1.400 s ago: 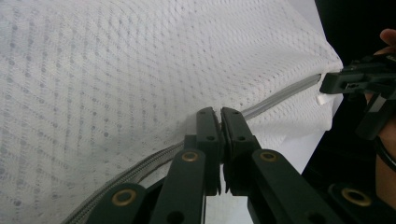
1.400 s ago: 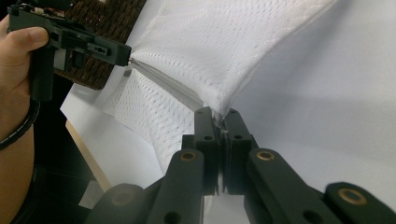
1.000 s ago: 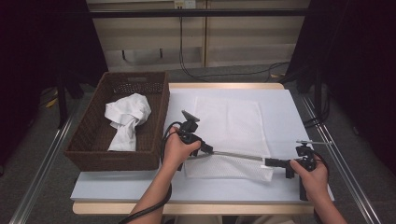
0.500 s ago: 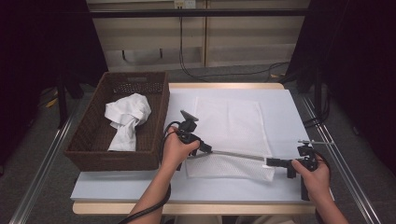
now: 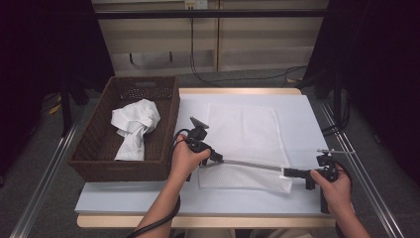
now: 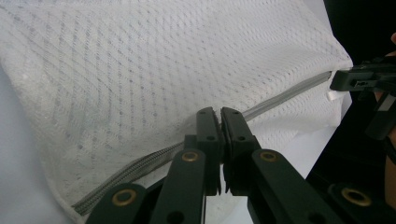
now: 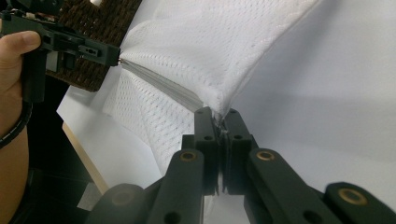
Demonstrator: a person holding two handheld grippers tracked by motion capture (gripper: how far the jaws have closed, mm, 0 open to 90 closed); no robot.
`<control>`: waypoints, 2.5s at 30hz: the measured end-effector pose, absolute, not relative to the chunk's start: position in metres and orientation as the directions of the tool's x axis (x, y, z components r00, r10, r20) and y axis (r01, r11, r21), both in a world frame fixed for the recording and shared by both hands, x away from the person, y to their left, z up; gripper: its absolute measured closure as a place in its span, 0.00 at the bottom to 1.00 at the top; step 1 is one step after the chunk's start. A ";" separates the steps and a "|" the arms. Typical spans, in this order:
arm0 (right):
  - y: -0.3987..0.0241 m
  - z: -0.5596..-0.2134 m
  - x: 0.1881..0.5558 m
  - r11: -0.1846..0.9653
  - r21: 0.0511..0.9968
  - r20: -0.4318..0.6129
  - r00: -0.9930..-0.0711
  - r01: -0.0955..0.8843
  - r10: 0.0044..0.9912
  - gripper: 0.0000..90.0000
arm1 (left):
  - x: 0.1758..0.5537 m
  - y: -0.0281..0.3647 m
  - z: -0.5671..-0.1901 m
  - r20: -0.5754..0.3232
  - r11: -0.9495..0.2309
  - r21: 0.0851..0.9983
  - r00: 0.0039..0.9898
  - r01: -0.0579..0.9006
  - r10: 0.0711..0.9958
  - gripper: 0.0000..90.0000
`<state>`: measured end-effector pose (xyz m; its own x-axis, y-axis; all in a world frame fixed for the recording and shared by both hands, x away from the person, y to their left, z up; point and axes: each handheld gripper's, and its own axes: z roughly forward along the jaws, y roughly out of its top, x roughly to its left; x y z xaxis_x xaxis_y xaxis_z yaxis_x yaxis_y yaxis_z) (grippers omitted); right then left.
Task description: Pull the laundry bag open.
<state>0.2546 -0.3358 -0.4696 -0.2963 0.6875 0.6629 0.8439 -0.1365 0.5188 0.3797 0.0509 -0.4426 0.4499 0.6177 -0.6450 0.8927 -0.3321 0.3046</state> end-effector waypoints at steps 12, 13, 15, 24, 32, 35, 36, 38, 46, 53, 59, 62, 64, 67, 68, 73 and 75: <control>-0.337 -0.470 0.253 -0.137 0.516 0.664 -0.293 0.846 0.688 0.97 | 0.378 0.051 -0.444 -0.648 -0.331 0.299 0.445 0.895 0.618 0.97; -0.338 -0.470 0.254 -0.139 0.518 0.665 -0.295 0.844 0.686 0.97 | 0.378 0.051 -0.444 -0.654 -0.322 0.297 0.437 0.899 0.617 0.97; -0.338 -0.469 0.254 -0.141 0.518 0.666 -0.295 0.844 0.685 0.97 | 0.378 0.052 -0.443 -0.653 -0.332 0.296 0.444 0.896 0.614 0.97; -0.338 -0.469 0.254 -0.138 0.520 0.663 -0.296 0.843 0.688 0.97 | 0.378 0.052 -0.444 -0.662 -0.326 0.291 0.435 0.899 0.610 0.97; -0.339 -0.468 0.254 -0.140 0.521 0.665 -0.297 0.842 0.686 0.97 | 0.378 0.051 -0.444 -0.661 -0.325 0.300 0.441 0.897 0.607 0.97; -0.339 -0.469 0.254 -0.142 0.518 0.667 -0.295 0.843 0.684 0.98 | 0.378 0.051 -0.444 -0.657 -0.330 0.300 0.445 0.895 0.609 0.97; -0.339 -0.469 0.254 -0.142 0.518 0.668 -0.295 0.844 0.683 0.97 | 0.378 0.052 -0.444 -0.653 -0.332 0.303 0.449 0.893 0.610 0.97; -0.339 -0.469 0.254 -0.141 0.516 0.668 -0.294 0.845 0.684 0.97 | 0.378 0.052 -0.443 -0.653 -0.335 0.303 0.450 0.892 0.609 0.97; -0.339 -0.469 0.255 -0.144 0.512 0.670 -0.290 0.847 0.683 0.97 | 0.377 0.055 -0.442 -0.657 -0.333 0.295 0.443 0.895 0.610 0.97; -0.338 -0.469 0.257 -0.141 0.509 0.670 -0.289 0.849 0.683 0.98 | 0.376 0.056 -0.442 -0.636 -0.333 0.297 0.445 0.895 0.630 0.97; -0.343 -0.470 0.256 -0.137 0.511 0.661 -0.286 0.849 0.694 0.98 | 0.376 0.061 -0.440 -0.645 -0.321 0.306 0.443 0.896 0.623 0.97; -0.342 -0.469 0.257 -0.139 0.511 0.661 -0.284 0.848 0.694 0.98 | 0.377 0.063 -0.441 -0.664 -0.315 0.293 0.429 0.903 0.612 0.97; -0.342 -0.469 0.257 -0.142 0.509 0.669 -0.286 0.849 0.686 0.97 | 0.377 0.064 -0.441 -0.665 -0.303 0.297 0.424 0.905 0.615 0.97; -0.342 -0.469 0.258 -0.137 0.509 0.667 -0.289 0.850 0.687 0.97 | 0.377 0.064 -0.441 -0.654 -0.309 0.301 0.431 0.902 0.622 0.97; -0.342 -0.470 0.258 -0.138 0.508 0.669 -0.288 0.850 0.685 0.97 | 0.376 0.063 -0.441 -0.651 -0.312 0.302 0.434 0.901 0.623 0.97; -0.345 -0.470 0.259 -0.135 0.515 0.648 -0.281 0.847 0.707 0.97 | 0.376 0.066 -0.438 -0.642 -0.303 0.305 0.430 0.903 0.635 0.97; -0.347 -0.470 0.259 -0.138 0.509 0.657 -0.280 0.850 0.700 0.97 | 0.375 0.067 -0.437 -0.644 -0.305 0.306 0.432 0.902 0.631 0.97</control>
